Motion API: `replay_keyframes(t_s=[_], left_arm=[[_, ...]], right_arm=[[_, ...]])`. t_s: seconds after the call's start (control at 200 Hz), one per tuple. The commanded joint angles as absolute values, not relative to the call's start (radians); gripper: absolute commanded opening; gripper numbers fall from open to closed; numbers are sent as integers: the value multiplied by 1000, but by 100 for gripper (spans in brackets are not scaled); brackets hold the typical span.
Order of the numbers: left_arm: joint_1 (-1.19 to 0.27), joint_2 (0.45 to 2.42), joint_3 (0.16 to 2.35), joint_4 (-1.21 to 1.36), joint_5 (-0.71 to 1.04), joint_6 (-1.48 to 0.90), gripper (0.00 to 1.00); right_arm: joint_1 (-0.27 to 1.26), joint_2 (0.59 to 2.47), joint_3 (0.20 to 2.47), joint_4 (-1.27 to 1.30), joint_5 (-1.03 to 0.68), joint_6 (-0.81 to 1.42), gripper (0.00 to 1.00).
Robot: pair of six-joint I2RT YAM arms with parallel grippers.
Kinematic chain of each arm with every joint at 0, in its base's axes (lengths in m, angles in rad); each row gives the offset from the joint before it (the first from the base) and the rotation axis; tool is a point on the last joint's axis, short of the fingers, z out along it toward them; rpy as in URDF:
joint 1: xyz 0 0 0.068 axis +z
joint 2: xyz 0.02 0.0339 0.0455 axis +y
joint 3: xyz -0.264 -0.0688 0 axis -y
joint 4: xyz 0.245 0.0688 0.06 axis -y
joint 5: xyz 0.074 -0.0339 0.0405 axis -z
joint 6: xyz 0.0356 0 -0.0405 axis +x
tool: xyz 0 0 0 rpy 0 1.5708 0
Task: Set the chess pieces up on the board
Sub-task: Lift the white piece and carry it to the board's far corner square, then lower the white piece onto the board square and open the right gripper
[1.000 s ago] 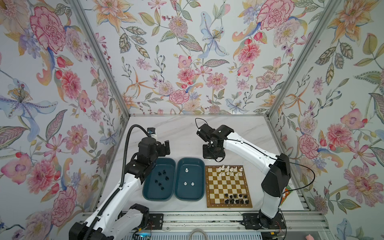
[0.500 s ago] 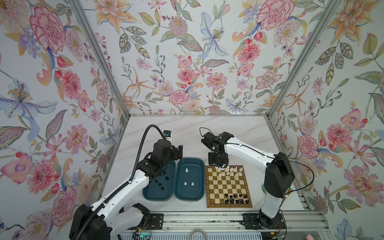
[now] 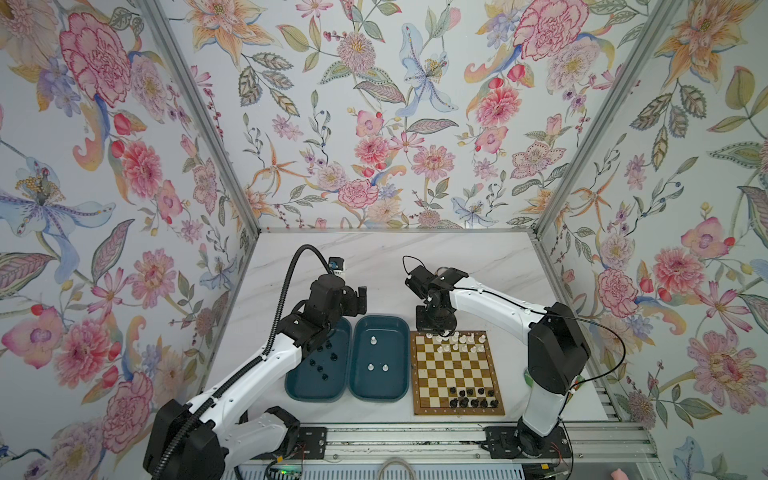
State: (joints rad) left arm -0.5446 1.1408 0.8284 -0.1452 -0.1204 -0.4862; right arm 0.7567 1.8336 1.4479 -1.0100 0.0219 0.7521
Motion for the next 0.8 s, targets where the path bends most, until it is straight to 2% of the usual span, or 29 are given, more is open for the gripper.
replay_keyframes(t_s=[0.0,0.796], left_arm=[[-548,1150,864,-163,-152,-466,95],[-548,1180,907,-184,-169,-433,95]], right_arm=[[750,1862,1444,-991,7,739,3],[739,1914,1402,-953,0,744,4]])
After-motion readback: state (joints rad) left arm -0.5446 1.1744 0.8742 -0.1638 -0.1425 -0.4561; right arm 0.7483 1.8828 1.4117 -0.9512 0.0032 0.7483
